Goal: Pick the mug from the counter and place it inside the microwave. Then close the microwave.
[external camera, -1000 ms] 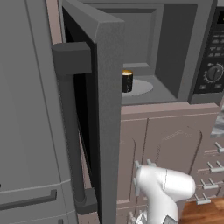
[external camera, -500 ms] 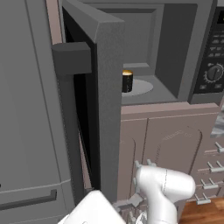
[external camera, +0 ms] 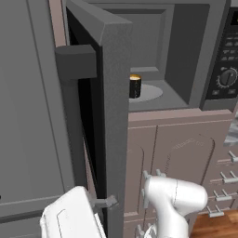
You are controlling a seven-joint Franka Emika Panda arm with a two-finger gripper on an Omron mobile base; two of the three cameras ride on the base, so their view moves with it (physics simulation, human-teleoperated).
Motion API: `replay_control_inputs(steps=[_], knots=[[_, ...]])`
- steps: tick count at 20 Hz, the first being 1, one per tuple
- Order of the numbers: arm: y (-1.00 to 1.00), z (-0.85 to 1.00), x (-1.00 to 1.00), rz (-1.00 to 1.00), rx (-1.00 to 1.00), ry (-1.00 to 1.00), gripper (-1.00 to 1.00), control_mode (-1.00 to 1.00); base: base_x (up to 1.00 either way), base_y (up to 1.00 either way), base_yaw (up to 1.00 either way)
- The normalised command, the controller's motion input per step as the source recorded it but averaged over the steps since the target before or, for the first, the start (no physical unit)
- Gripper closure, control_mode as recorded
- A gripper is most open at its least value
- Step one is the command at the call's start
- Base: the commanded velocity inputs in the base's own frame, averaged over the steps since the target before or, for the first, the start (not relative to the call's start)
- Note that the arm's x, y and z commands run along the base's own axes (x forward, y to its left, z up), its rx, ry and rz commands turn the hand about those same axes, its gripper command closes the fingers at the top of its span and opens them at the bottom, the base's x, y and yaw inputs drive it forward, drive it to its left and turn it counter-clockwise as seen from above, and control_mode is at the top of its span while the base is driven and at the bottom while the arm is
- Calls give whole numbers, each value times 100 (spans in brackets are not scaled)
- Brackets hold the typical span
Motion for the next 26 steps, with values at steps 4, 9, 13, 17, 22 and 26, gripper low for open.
replay_control_inputs(steps=[4, 9, 13, 17, 22, 26], knots=[[50, -12, 43, -17, -4, 0, -100, -100, 0, 0, 0], [35, -7, 28, -18, -3, 0, -100, -100, 0, 0, 0], [26, -4, -38, -23, 0, -1, -100, -100, 0, 0, 0], [36, -6, -47, -24, -1, -1, -100, -100, 0, 0, 0], [44, 0, 23, -8, -7, 2, -100, -100, 0, 0, 0], [42, 0, 58, 0, -7, 17, -100, -100, 0, 0, 0]])
